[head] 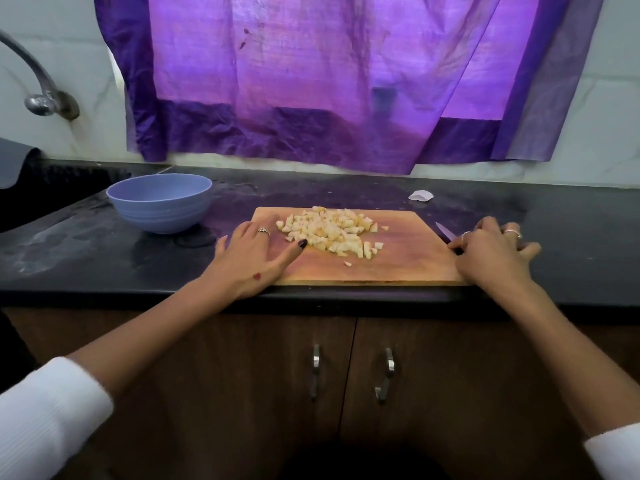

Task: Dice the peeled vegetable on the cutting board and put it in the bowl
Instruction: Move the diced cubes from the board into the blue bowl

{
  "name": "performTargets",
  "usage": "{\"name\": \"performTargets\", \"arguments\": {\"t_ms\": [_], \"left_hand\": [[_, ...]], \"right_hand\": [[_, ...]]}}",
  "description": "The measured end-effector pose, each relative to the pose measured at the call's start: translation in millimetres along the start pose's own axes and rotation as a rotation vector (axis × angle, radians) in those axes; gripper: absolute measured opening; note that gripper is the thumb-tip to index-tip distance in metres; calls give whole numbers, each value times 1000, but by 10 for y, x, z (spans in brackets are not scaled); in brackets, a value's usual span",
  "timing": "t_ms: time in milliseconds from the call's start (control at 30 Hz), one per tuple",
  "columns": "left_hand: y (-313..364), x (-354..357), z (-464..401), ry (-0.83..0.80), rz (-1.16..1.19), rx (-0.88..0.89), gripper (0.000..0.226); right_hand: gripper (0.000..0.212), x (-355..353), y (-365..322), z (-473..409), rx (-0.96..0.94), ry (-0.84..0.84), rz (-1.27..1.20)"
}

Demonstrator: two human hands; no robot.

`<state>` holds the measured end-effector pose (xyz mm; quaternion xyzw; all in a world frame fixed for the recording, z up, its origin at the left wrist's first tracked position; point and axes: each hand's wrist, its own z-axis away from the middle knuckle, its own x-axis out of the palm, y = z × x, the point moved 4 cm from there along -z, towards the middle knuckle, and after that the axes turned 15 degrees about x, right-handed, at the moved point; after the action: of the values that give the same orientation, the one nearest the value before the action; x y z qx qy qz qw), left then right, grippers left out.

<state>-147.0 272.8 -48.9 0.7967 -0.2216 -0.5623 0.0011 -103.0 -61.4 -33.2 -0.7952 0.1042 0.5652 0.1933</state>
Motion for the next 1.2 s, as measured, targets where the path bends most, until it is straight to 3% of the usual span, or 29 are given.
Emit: {"name": "performTargets", "arguments": {"t_ms": [133, 233, 333, 500, 600, 733, 1200], "left_hand": [[42, -27, 34, -51, 45, 36, 101], [51, -23, 34, -136, -18, 80, 111], [28, 49, 31, -97, -63, 146, 115], [-26, 133, -3, -23, -119, 213, 79], [-7, 84, 6, -4, -112, 187, 73], [58, 42, -10, -193, -56, 88, 119], [113, -52, -88, -347, -12, 4, 122]], "right_hand": [[33, -162, -354, -413, -205, -54, -231], [31, -177, -928, -558, -522, -254, -382], [41, -7, -1459, -603, -747, -512, -453], [50, 374, -2101, -602, -1016, -821, -348], [58, 465, -2197, -572, -1016, -944, -324], [71, 449, -2095, -472, -1019, -940, -269], [93, 203, -1800, 12, -997, -733, -19]]}}
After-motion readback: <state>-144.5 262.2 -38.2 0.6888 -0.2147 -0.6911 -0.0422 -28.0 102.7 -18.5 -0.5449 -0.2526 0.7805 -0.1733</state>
